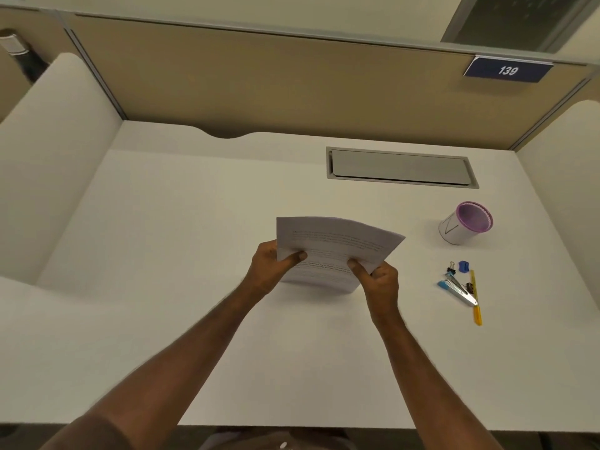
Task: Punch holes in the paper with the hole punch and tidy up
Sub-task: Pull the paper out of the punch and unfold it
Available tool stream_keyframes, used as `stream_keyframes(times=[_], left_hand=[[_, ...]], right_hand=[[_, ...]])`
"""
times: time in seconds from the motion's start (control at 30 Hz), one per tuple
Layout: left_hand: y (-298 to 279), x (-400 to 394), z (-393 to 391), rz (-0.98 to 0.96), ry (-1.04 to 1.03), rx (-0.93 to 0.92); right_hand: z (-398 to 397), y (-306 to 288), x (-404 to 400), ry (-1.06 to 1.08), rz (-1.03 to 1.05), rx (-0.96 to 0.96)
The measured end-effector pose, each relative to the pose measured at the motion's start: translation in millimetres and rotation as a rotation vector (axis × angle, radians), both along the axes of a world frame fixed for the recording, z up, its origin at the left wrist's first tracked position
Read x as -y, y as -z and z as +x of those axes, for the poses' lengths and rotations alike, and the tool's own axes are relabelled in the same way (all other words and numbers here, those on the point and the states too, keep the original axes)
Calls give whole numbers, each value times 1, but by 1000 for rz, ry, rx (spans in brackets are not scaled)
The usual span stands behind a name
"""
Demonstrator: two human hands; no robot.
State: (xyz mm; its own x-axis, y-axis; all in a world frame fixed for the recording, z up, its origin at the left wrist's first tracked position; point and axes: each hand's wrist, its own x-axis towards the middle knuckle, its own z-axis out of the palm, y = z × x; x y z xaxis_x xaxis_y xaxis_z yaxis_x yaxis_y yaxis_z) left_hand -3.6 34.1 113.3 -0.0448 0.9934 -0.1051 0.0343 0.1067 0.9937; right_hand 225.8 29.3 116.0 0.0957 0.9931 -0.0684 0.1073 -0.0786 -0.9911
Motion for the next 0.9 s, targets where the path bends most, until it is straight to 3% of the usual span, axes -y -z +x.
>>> stream_keyframes(times=[0.4, 0.57, 0.9], left_hand=[[17, 0, 4, -41, -27, -76], [20, -3, 5, -69, -76, -10], [-25, -15, 4, 54, -150, 11]], right_hand=[[-2, 22, 2, -54, -49, 19], [-4, 25, -1, -58, -54, 19], [-6, -13, -21, -84, 59, 36]])
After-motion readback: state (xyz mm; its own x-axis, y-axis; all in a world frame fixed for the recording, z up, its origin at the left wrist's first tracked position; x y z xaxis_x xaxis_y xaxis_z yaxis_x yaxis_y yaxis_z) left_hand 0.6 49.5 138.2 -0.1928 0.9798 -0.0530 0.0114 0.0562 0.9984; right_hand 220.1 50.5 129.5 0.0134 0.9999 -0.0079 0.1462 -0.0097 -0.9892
